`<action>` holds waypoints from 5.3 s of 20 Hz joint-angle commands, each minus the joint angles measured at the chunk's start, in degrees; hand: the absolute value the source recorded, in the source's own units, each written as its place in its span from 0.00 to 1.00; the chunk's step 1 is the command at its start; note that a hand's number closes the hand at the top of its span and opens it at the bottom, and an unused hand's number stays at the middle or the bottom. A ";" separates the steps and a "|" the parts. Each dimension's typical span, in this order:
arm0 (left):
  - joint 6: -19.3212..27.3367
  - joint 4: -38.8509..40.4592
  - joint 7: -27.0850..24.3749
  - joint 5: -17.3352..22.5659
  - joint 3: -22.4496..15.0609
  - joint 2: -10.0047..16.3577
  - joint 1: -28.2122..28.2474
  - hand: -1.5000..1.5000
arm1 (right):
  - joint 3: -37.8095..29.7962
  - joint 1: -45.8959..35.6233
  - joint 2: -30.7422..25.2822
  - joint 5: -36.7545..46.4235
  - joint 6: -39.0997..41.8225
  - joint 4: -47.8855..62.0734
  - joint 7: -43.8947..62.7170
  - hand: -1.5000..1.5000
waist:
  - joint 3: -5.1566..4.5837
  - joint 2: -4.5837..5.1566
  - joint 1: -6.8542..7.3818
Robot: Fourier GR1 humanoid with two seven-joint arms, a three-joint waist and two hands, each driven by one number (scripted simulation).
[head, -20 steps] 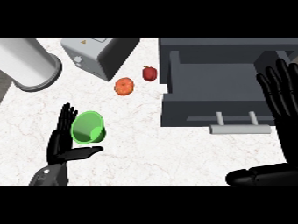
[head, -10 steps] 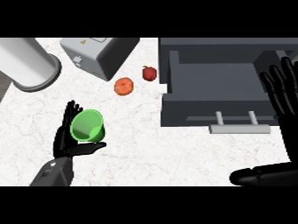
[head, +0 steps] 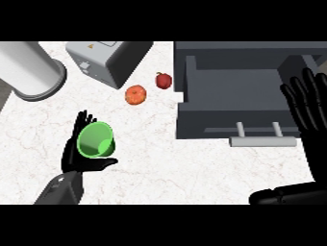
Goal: Pick up the cup, place it into the drawer and close the drawer
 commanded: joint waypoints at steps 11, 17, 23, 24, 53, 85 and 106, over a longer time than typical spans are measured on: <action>-3.09 2.72 -10.74 -1.39 -0.70 -0.11 -1.83 1.00 | -3.03 -2.73 -1.86 -0.99 0.67 3.35 0.00 0.00 | -0.01 0.15 -0.09; -1.55 -2.60 -12.10 1.17 1.43 1.55 2.82 1.00 | -0.14 1.65 -0.57 -0.09 0.85 -2.83 0.01 0.00 | 0.04 -0.14 0.27; 2.51 -11.09 -10.82 1.22 -0.17 -1.11 4.53 1.00 | -1.86 -2.17 -0.78 0.15 -0.89 0.49 1.21 0.00 | 0.09 -0.26 0.81; 0.71 -10.96 -10.11 2.31 0.65 -0.05 3.89 1.00 | -1.57 0.28 -1.01 -0.16 -0.27 -2.01 1.49 0.00 | 0.07 -0.21 0.47; 22.58 -57.28 39.95 3.41 -15.19 -6.41 -14.09 1.00 | -1.21 -0.40 -0.27 0.84 -0.33 0.76 -0.20 0.00 | 0.07 -0.11 0.06; 38.75 -9.15 31.04 16.75 -28.30 -6.44 -47.83 1.00 | -3.77 -0.09 -2.91 -2.80 3.36 0.98 -0.28 0.00 | 0.10 0.47 -2.91; 44.86 1.80 32.99 22.66 -47.27 -6.44 -53.33 0.00 | -0.43 -4.51 -0.01 -1.69 3.35 5.55 -3.94 0.00 | 0.19 1.74 -6.89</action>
